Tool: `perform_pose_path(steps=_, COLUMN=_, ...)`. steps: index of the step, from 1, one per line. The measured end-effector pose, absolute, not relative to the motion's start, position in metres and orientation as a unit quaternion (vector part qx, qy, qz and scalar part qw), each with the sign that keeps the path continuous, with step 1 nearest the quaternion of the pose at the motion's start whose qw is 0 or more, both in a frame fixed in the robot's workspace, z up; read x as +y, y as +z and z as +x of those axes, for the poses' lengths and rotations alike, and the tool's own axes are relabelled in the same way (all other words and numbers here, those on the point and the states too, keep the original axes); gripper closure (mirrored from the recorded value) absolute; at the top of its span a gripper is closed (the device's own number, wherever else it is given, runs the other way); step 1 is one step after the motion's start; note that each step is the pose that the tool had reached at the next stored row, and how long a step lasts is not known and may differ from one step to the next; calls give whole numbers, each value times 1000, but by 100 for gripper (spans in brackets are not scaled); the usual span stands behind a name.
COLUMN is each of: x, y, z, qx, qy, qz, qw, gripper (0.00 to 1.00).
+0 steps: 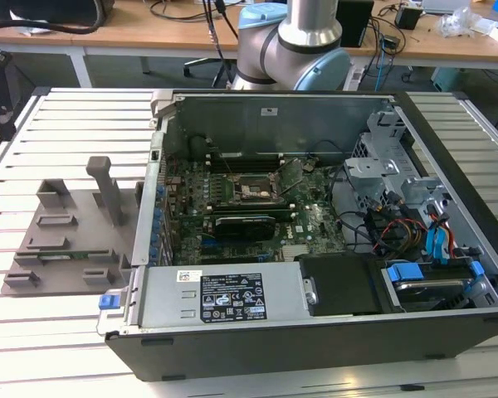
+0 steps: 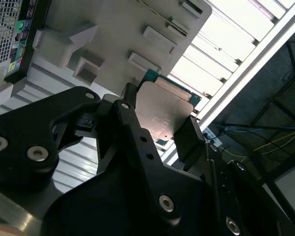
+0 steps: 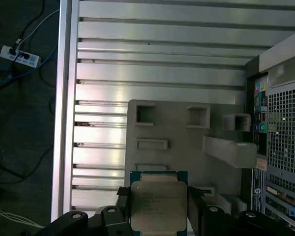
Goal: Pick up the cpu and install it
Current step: 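Pick up the cpu and move it towards the insertion slot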
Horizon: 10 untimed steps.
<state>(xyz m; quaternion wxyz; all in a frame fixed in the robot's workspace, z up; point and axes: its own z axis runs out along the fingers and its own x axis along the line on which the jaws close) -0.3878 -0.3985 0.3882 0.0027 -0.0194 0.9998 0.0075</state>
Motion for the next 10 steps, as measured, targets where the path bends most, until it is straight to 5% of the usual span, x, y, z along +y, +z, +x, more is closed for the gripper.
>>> perform_pose_path(steps=10, x=-398, y=399, z=-388, qx=1000, qy=6, qz=-19, qw=3, gripper=45)
